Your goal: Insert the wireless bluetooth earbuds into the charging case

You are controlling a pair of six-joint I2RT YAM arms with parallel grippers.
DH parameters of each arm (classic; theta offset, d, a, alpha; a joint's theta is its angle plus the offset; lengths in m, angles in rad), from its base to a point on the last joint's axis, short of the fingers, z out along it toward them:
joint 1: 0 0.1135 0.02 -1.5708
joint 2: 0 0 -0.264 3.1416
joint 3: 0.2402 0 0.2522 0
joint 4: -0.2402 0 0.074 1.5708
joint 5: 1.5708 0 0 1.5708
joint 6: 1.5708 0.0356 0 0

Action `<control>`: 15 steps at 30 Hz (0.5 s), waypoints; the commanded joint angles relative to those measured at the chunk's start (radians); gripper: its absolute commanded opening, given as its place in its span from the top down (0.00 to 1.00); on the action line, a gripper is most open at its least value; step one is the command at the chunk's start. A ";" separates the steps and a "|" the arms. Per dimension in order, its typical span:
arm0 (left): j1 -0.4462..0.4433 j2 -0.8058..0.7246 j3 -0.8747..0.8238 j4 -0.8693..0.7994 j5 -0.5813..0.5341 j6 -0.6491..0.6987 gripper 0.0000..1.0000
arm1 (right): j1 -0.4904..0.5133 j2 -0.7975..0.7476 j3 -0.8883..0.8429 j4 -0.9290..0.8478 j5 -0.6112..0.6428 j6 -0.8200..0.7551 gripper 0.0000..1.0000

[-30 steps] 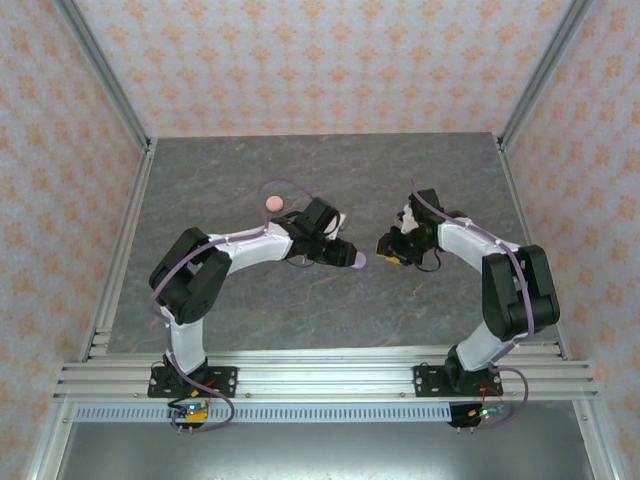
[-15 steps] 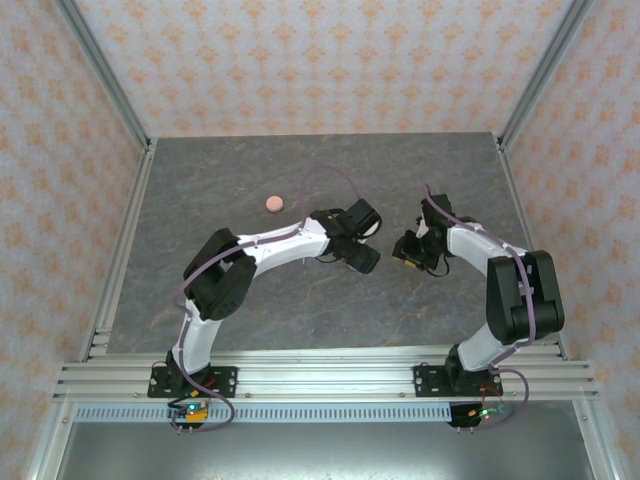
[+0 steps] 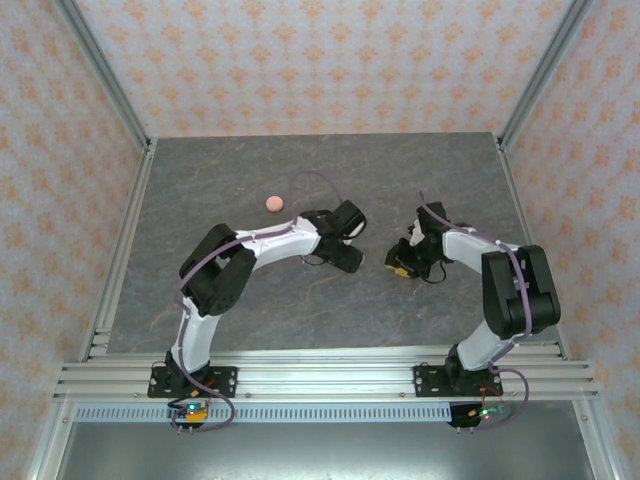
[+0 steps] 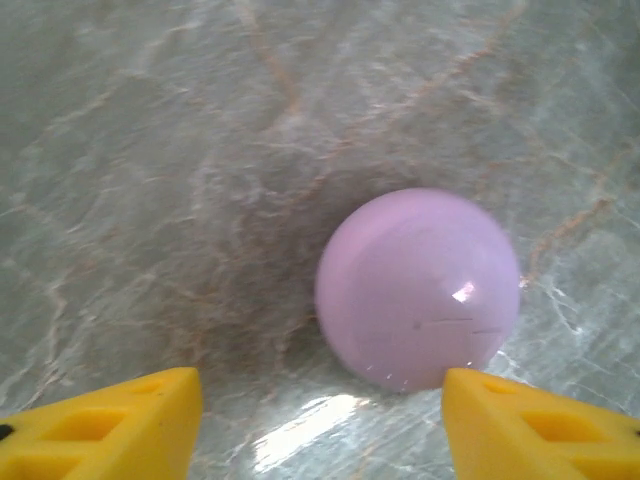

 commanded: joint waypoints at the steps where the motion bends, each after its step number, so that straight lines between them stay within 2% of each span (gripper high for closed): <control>1: 0.032 -0.051 -0.034 0.061 0.057 -0.048 0.45 | 0.019 0.024 -0.013 0.072 -0.034 0.062 0.68; 4: 0.052 -0.048 -0.052 0.096 0.111 -0.068 0.55 | 0.041 0.053 -0.001 0.099 -0.036 0.088 0.72; 10: 0.059 -0.056 -0.058 0.145 0.169 -0.085 0.58 | 0.072 0.090 0.020 0.134 -0.021 0.130 0.76; 15: 0.069 -0.052 -0.040 0.135 0.140 -0.100 0.64 | 0.082 0.113 0.034 0.169 -0.041 0.150 0.76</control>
